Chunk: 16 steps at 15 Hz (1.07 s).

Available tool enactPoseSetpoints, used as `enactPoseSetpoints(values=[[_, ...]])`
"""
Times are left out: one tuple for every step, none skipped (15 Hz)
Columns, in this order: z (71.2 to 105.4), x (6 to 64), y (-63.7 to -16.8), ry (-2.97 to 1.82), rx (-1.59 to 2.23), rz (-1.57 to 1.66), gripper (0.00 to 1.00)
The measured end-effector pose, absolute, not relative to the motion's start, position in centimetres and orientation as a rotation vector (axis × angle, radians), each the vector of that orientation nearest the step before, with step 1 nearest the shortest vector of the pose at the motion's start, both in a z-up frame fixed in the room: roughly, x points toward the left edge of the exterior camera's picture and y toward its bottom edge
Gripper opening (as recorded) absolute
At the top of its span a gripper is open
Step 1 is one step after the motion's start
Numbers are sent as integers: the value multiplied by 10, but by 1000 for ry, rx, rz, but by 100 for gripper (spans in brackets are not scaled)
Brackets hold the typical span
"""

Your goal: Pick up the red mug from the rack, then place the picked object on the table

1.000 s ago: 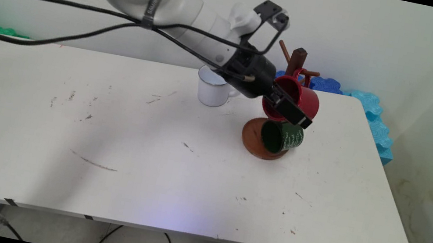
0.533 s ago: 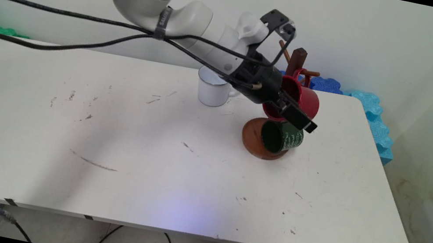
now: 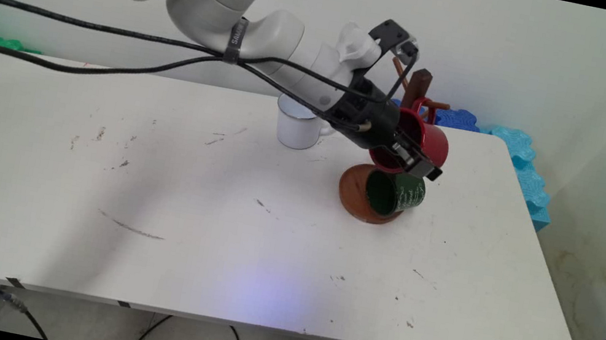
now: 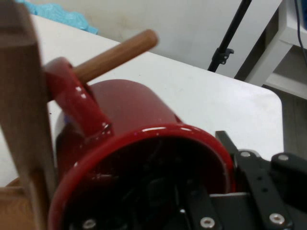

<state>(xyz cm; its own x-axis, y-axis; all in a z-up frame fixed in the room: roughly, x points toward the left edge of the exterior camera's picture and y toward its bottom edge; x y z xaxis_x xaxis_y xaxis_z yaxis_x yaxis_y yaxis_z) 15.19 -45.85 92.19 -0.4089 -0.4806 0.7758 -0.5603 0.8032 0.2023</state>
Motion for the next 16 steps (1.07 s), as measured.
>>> enactPoseSetpoints(values=[[921, 152, -459, -2079, 768, 118, 0], [920, 153, -460, -2083, 766, 125, 0], [920, 153, -461, -2085, 764, 133, 0], [920, 154, -461, -2087, 762, 140, 0], [920, 155, -462, -2088, 760, 149, 0], [920, 156, -463, -2090, 759, 157, 0], [920, 156, -463, -2089, 756, 165, 0], [921, 157, -464, -2089, 754, 172, 0], [922, 157, -465, -2087, 752, 179, 0], [924, 157, -466, -2083, 748, 185, 0], [926, 157, -467, -2078, 744, 192, 0], [929, 157, -468, -2070, 739, 198, 0], [931, 157, -468, -2062, 734, 201, 0], [935, 156, -469, -2052, 727, 202, 0], [938, 154, -469, -2042, 719, 201, 0], [941, 154, -468, -2034, 713, 200, 0]])
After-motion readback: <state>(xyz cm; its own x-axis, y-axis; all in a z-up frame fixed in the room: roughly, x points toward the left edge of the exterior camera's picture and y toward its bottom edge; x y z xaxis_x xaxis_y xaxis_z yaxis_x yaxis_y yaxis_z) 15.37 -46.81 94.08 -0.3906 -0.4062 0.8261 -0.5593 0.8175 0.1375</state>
